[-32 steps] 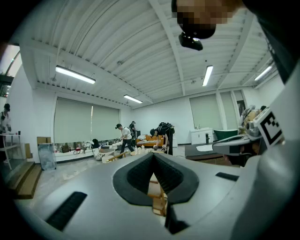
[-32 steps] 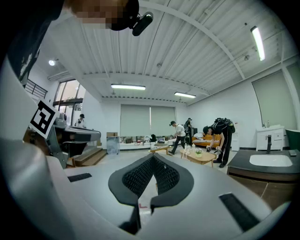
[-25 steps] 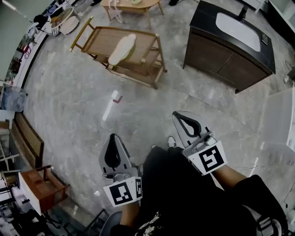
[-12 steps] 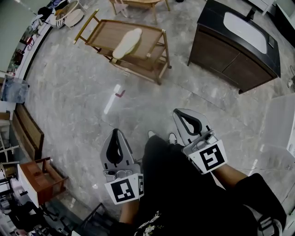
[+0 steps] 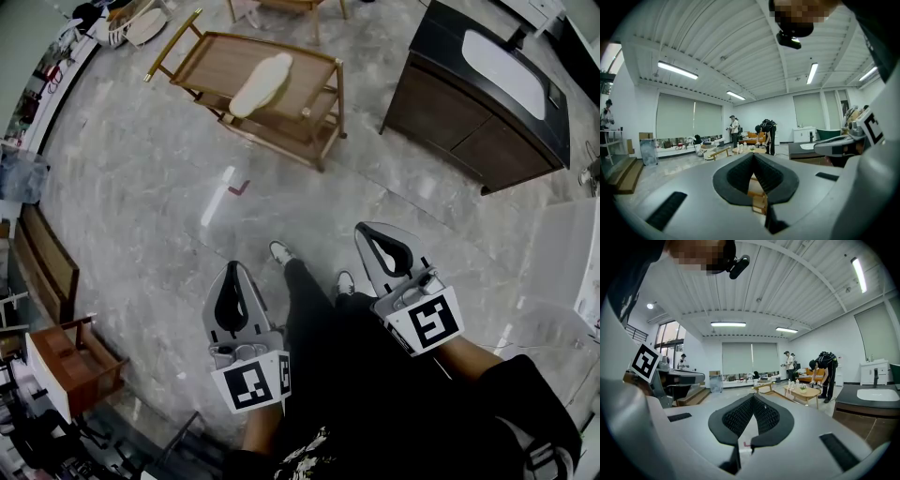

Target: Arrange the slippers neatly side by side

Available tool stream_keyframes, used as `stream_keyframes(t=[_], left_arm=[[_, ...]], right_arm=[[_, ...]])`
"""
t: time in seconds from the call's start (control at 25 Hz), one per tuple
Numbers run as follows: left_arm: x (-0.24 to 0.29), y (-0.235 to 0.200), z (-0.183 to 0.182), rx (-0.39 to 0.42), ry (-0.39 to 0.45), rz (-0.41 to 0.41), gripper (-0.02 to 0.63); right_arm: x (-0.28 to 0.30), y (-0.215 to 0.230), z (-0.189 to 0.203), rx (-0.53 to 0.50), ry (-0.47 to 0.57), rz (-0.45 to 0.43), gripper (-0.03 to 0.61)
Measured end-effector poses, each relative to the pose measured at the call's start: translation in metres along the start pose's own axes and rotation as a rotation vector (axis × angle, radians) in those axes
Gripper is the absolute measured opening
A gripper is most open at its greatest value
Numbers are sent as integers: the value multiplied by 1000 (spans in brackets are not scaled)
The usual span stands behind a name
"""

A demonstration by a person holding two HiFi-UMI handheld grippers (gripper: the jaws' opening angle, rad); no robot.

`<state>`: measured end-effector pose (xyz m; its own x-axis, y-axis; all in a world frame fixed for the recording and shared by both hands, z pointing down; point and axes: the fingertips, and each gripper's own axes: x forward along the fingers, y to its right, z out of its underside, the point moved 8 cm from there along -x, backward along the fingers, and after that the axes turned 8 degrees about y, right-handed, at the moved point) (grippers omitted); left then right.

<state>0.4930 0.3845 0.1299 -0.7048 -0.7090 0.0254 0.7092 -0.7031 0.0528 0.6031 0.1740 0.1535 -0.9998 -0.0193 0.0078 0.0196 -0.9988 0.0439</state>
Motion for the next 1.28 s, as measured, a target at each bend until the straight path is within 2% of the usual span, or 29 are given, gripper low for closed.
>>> stream_keyframes(t=[0.36,0.8,1.04,1.28], left_arm=[[30,-30,9,-25,-22,-31,2],[72,-72,18,31,-52,-42,2],[83,-102,24,-18,-31,-89,2],[103,-136,22,-27,-22,-83,2]], right_arm=[[52,-4,2,7,-14,-55,-8],[128,-4,12,27,-42,-98,-9],[148,-17,16,47,-80,-114,-8],[195,-33,12,16,-90,-134,-8]])
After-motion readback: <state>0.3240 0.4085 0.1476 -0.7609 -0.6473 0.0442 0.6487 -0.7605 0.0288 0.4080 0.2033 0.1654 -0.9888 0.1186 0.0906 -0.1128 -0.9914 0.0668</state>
